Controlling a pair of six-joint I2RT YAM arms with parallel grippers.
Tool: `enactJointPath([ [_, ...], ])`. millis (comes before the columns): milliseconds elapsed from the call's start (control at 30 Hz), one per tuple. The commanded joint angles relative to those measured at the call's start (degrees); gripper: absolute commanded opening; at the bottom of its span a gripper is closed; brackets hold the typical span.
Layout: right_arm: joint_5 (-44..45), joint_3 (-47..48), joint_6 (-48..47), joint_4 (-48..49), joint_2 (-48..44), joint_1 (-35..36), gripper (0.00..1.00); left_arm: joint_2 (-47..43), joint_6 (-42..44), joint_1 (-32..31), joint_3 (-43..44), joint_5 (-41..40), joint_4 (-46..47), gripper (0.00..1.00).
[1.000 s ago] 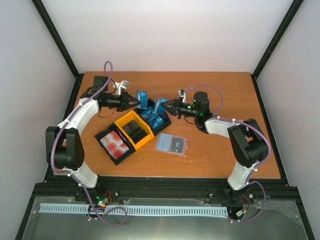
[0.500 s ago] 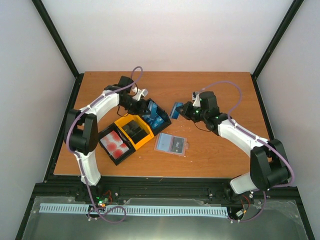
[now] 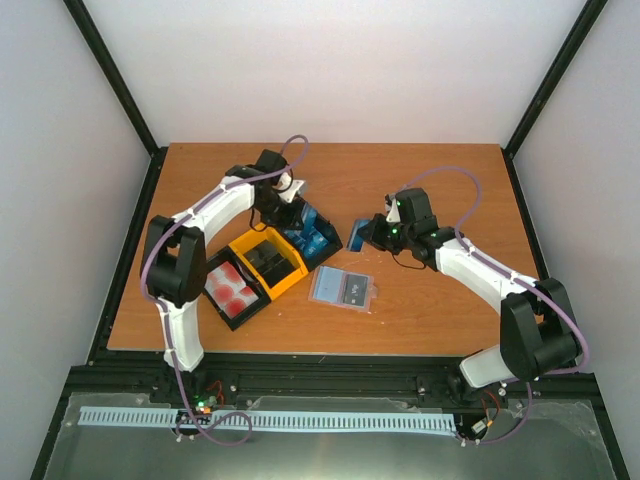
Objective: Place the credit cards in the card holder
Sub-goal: Place the credit card in the storage box.
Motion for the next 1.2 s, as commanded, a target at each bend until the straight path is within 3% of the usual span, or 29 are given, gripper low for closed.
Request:
enactJointPath([
  [0,0.79,0.85,-0.49,-0.75,-0.83,-0.11,0.03,-2.54,1.12,-0.87,-2.77,-2.19,-4.3,0.01],
  [233,0.22,0.31,0.29,-0.19,-1.01,-0.08,0.03,-3.71,1.48,-0.88,-4.87,-3.21,-4.35,0.04],
  [367,-0.31,0.3,0.34,-0.32,-1.25,-0.02,0.03,-2.77,0.75,-0.88,-2.69,-4.33,-4.49,0.28],
  [467,-0.27,0.15,0.02,-0.9,-2.12,0.12,0.03,-3.65,0.09,-0.88,0.42,-5.17,-4.65,0.39],
  [667,-0.1,-2.06,-0.19,-2.45,-4.26,0.51,0.03,-8.67,-3.89,-1.07,1.15,-4.78,-2.31,0.49],
  [800,-2.43,-6.36,0.62,-0.25,-6.54,1.61,0.03,-16.05,-9.45,-4.46,-7.58,-3.64,4.36,0.59],
  [1000,-21.24,-15.81,3.54,14.22,-11.4,2.07,0.03,-30.17,-22.22,-6.85,-26.62,11.83,22.5,0.74],
  [1067,-25.03,-19.04,9.51,19.36,-12.91,1.95,0.03,-33.29,-26.3,-7.02,-31.12,17.18,26.84,0.77],
  [1167,-28.13,-22.57,25.64,24.81,-15.17,1.91,0.03,-36.65,-32.55,-7.34,-36.19,22.49,30.89,0.78],
])
